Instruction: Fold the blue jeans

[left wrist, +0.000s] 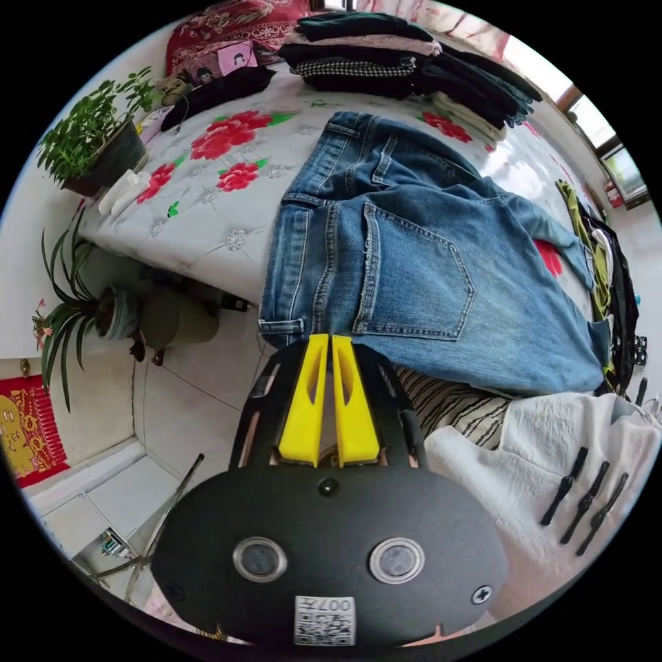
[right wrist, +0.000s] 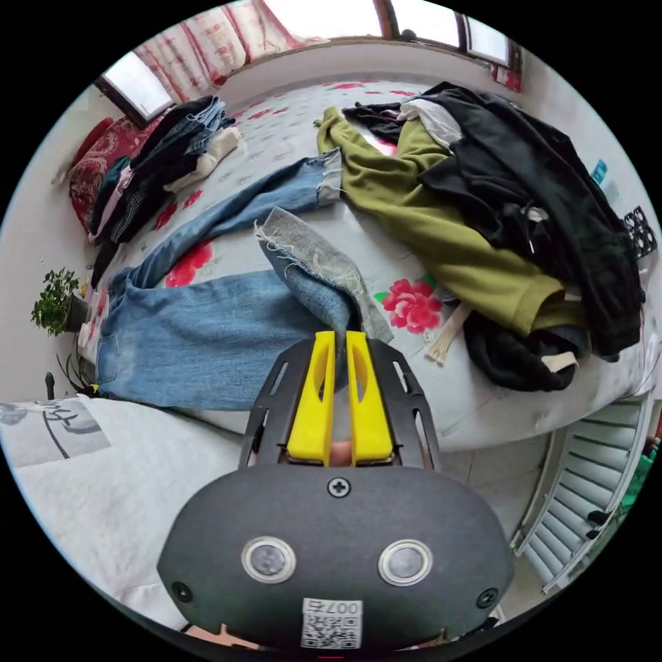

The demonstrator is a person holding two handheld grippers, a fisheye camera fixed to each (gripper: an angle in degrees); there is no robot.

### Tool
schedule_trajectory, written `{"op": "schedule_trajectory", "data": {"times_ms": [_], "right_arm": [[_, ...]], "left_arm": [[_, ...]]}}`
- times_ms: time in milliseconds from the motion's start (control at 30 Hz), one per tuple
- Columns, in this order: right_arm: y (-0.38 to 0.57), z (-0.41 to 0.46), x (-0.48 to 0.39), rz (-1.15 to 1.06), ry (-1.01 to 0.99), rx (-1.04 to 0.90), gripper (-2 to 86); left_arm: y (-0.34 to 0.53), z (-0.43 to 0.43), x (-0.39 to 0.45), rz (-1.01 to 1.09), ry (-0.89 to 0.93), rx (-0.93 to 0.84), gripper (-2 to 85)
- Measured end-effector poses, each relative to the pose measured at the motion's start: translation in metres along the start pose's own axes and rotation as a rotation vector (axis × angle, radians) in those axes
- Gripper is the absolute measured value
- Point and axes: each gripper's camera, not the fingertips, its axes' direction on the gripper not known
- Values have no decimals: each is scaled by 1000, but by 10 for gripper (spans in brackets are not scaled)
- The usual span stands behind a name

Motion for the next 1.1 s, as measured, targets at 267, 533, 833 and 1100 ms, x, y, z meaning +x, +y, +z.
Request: {"op": "schedule_trajectory", "data": {"times_ms": [267, 533, 833, 1100], "right_arm": [[-31, -39, 10, 132, 47, 201, 77], [-212, 37, -44, 115, -256, 75, 91], [-296, 114, -51, 301, -107, -109, 21], [-246, -51, -50, -133, -603, 533, 3]], "left_arm": [[-26, -50, -38, -55, -64, 164, 66], [-195, -32, 26, 232, -112, 128, 79], [-306, 40, 64, 354, -134, -23, 75], [-283, 10, 20, 189, -63, 167, -3]]}}
